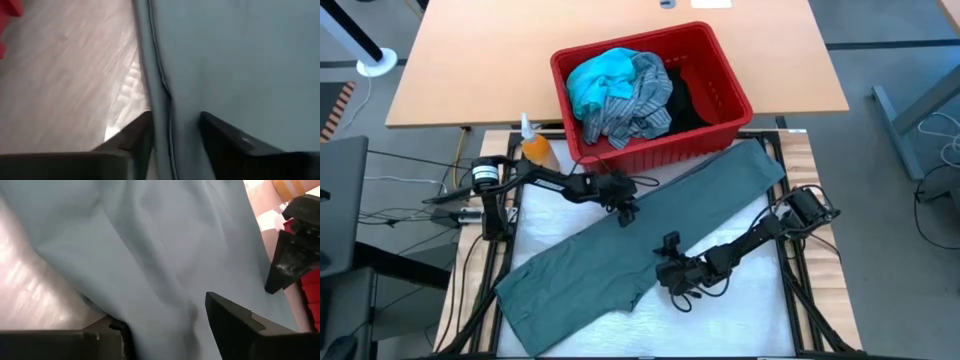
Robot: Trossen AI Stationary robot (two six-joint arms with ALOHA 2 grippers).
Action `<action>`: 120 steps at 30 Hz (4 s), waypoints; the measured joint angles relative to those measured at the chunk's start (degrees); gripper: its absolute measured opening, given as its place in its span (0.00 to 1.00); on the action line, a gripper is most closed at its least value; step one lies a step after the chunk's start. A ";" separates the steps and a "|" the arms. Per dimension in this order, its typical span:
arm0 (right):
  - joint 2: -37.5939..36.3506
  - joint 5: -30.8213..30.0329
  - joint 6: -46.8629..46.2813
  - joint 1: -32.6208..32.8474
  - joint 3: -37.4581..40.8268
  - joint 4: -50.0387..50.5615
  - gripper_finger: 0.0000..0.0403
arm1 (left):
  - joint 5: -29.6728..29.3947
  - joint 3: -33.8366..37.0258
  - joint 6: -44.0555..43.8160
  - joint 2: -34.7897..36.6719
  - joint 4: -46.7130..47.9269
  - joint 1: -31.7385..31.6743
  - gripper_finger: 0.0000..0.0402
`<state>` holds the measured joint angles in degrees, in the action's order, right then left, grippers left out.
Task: Fold Laundry from Bin
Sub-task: Fold the dark blue pants
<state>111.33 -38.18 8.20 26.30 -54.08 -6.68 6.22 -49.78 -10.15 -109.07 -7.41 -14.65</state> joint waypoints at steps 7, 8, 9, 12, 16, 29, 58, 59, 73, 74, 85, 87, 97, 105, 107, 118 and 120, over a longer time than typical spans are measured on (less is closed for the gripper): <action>0.57 3.65 3.49 -1.57 -0.02 -1.97 0.47 | 10.10 0.07 -3.78 -0.24 1.07 -0.02 0.01; 0.57 3.84 3.52 -2.10 -0.02 -1.41 0.44 | 12.30 0.12 -4.15 -0.29 1.02 -0.02 0.01; 0.57 4.02 3.32 -2.69 -0.06 -0.99 0.42 | 14.20 0.23 -4.97 -0.11 0.99 -0.02 0.01; 0.13 4.90 2.78 -4.36 -0.07 0.22 0.29 | 17.28 0.57 -6.66 1.90 1.66 -0.03 0.00; -0.60 5.28 2.82 -4.99 -0.78 2.61 0.07 | 18.17 1.05 -7.67 7.61 4.30 -0.61 0.00; -19.66 1.86 2.62 -1.25 -2.60 5.55 0.06 | 13.86 0.68 -12.51 32.41 5.50 -3.77 0.00; -33.93 2.81 34.73 3.87 -27.78 9.04 0.06 | 22.53 -31.70 -31.78 38.06 15.94 -1.44 0.00; -33.67 2.79 34.74 4.21 -28.33 9.94 0.06 | 23.21 -32.54 -31.76 37.25 16.84 -1.44 0.00; -33.74 -7.84 35.78 8.85 -30.93 9.73 0.06 | 26.20 -33.22 -35.22 34.40 11.50 -1.42 0.08; -33.74 -8.32 35.78 9.11 -30.93 9.77 0.06 | 26.51 -33.22 -35.54 34.49 10.57 -1.44 0.11; -33.74 -8.47 33.47 9.70 -30.93 9.85 0.06 | 33.64 -33.27 -34.06 35.89 23.83 -3.61 0.47; -33.74 -8.45 32.65 9.70 -30.93 9.95 0.06 | 33.64 -33.27 -30.79 36.68 29.52 -3.66 0.49; -33.77 -8.45 28.74 9.52 -30.93 11.47 0.06 | 27.94 -27.22 -22.28 49.96 42.66 -6.71 0.51; -33.77 -8.43 23.24 9.18 -30.93 14.05 0.06 | 26.02 0.00 -44.15 59.04 6.20 0.10 0.51; -33.77 -8.40 21.78 9.18 -30.93 15.33 0.06 | 24.65 6.21 -48.87 59.12 -6.77 0.75 0.51; -33.77 -8.42 19.86 9.18 -30.93 15.54 0.06 | 18.37 17.33 -54.47 56.83 -20.87 1.98 0.58; -33.77 -8.42 19.36 9.18 -30.93 15.63 0.06 | 18.25 17.38 -54.51 54.87 -23.15 2.88 0.61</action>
<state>77.56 -46.61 27.57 35.48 -85.01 8.95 24.47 -32.40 -64.65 -54.21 -30.56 -11.77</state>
